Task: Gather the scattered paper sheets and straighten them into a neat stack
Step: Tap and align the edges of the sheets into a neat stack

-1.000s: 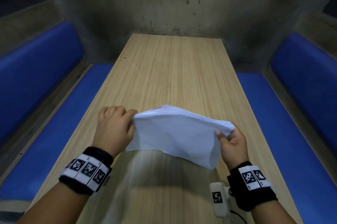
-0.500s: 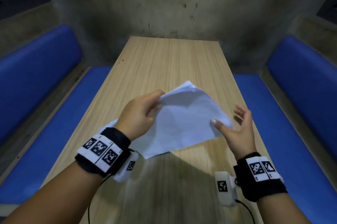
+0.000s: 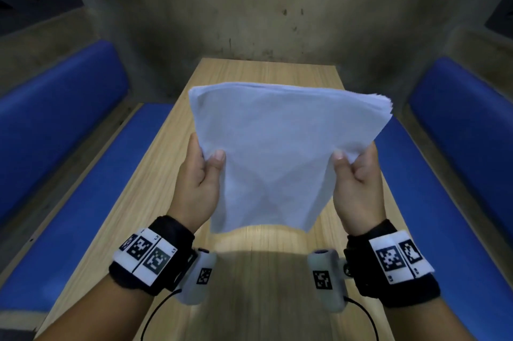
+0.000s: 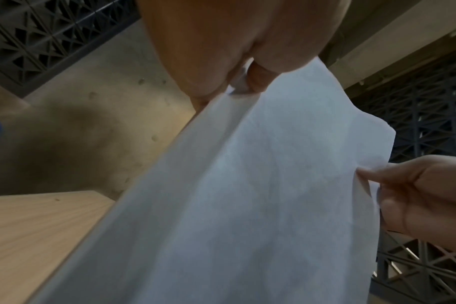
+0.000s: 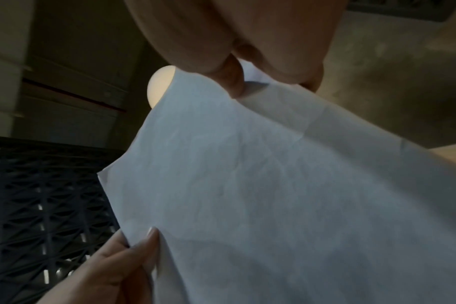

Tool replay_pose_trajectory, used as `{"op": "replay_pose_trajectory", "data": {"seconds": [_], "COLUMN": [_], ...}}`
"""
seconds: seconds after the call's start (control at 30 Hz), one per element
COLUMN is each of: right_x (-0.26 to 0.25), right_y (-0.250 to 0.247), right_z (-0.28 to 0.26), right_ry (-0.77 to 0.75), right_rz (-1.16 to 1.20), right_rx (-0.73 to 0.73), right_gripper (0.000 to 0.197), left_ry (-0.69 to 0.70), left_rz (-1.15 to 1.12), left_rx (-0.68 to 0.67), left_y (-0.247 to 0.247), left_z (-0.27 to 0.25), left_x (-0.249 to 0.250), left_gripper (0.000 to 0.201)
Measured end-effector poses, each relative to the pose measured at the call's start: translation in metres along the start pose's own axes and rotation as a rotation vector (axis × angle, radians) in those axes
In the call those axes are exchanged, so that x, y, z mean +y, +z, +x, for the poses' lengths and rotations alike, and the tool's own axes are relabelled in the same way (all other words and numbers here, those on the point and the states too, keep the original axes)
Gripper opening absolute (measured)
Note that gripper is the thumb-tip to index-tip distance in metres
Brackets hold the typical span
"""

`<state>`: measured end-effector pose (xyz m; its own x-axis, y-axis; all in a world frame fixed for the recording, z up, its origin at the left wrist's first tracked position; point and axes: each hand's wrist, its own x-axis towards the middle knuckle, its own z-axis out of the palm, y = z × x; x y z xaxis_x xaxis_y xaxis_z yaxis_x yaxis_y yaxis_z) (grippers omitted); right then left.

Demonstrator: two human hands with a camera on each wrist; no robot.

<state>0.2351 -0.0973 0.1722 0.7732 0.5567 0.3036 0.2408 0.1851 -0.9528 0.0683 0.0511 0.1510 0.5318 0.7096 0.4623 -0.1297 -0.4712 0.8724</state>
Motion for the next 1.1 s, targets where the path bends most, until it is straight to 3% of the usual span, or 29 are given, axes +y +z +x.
{"op": "replay_pose_trajectory", "data": {"seconds": [0.1, 0.23, 0.33, 0.43, 0.47, 0.53, 0.6, 0.73, 0.83, 0.9, 1.0, 1.1], "right_x": [-0.006, 0.034, 0.043, 0.028, 0.023, 0.019, 0.019, 0.022, 0.022, 0.024, 0.033, 0.049], "right_y": [0.001, -0.001, -0.003, -0.004, -0.005, -0.005, -0.005, -0.006, -0.006, -0.007, -0.005, 0.000], "right_z": [-0.006, -0.027, -0.032, -0.021, -0.017, -0.013, -0.013, -0.014, -0.015, -0.016, -0.017, -0.020], "right_ry": [-0.055, 0.081, 0.066, -0.114, -0.194, -0.339, -0.407, -0.399, -0.342, -0.169, 0.075, 0.174], "right_rz": [0.025, -0.029, -0.082, -0.201, -0.286, -0.438, -0.495, -0.471, -0.396, -0.200, 0.114, 0.088], "right_rx": [-0.002, -0.047, -0.022, -0.013, -0.021, -0.040, -0.056, -0.054, -0.049, -0.022, -0.007, -0.008], "right_gripper": [0.039, 0.031, 0.050, 0.086, 0.090, 0.078, 0.058, 0.047, 0.048, 0.044, 0.027, 0.028], "left_ry": [0.023, -0.133, -0.185, 0.002, 0.096, 0.251, 0.283, 0.274, 0.199, 0.020, -0.263, -0.355], "left_rz": [-0.032, 0.027, 0.024, 0.106, 0.210, 0.395, 0.452, 0.438, 0.342, 0.114, -0.239, -0.272], "left_rx": [0.023, -0.059, -0.031, 0.038, 0.049, 0.039, 0.023, 0.003, 0.021, 0.069, 0.095, 0.075], "left_y": [-0.002, -0.003, -0.003, -0.002, -0.003, -0.005, -0.008, -0.008, -0.006, -0.004, 0.002, 0.013], "left_z": [-0.004, -0.032, -0.041, -0.024, -0.016, -0.004, 0.000, -0.004, -0.008, -0.012, -0.020, -0.032], "left_x": [-0.002, -0.032, -0.032, -0.016, -0.010, -0.004, -0.005, -0.005, -0.006, -0.008, -0.011, -0.021], "left_gripper": [0.031, 0.036, 0.048, 0.079, 0.081, 0.061, 0.040, 0.039, 0.044, 0.051, 0.031, 0.025]}}
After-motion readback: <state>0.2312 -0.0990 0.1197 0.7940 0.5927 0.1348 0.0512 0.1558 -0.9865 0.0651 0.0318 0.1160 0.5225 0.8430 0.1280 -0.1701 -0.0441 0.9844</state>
